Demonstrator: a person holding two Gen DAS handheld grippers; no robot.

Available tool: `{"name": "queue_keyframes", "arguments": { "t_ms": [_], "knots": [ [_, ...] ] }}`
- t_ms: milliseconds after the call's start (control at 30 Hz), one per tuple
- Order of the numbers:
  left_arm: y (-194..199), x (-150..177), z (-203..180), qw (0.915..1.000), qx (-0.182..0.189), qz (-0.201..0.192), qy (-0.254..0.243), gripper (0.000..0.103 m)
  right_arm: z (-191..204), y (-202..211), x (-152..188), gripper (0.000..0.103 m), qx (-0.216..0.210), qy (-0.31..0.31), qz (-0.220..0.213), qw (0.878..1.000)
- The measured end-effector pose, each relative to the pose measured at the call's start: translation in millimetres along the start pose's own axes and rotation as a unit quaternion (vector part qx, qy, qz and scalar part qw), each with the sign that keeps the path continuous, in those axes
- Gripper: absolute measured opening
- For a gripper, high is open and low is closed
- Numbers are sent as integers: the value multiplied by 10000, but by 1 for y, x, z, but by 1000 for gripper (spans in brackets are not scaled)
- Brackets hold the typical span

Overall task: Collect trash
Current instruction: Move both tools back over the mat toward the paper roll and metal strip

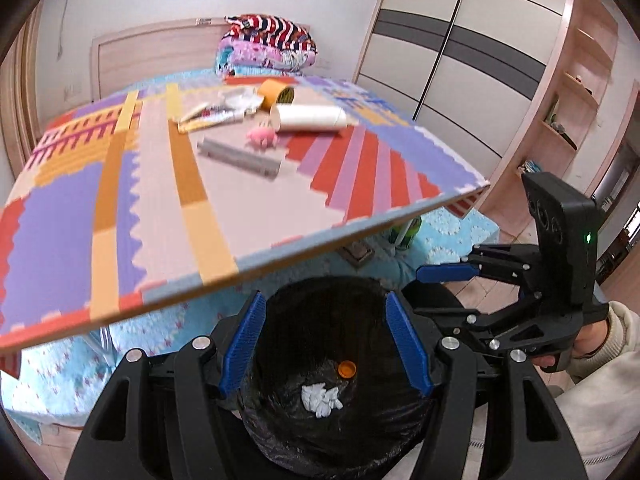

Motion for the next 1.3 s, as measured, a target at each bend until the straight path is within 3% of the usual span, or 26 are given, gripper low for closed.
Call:
{"name": "queue_keyframes", "arguments": {
  "t_ms": [467, 833, 1200, 1300],
  "knots": [
    [11, -47, 5, 9988, -377, -274, -148, 60, -8, 30, -24, 55, 283, 164, -390, 9987],
    [-8, -80, 12, 9973, -662, -255, -207, 60, -33, 48, -61, 54, 626, 194, -695, 9954],
    [-40, -106, 31, 9947, -957, -219, 308, 60, -63, 52, -114, 55, 915, 687, -750, 9906],
    [-47, -113, 36, 9932, -1042, -227, 462, 60, -72, 47, -133, 61, 1067, 842, -766, 9878]
  ]
}}
Point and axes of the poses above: each gripper's, at about its wrist camera, not at the fingertips, and y roughly against the way its jaws point, z to its left, x to its underside, the point moved 1 cm from there along -y, roughly the way its jaws point, and after that the axes turned 14 degrees about z, right-handed, at the moved point
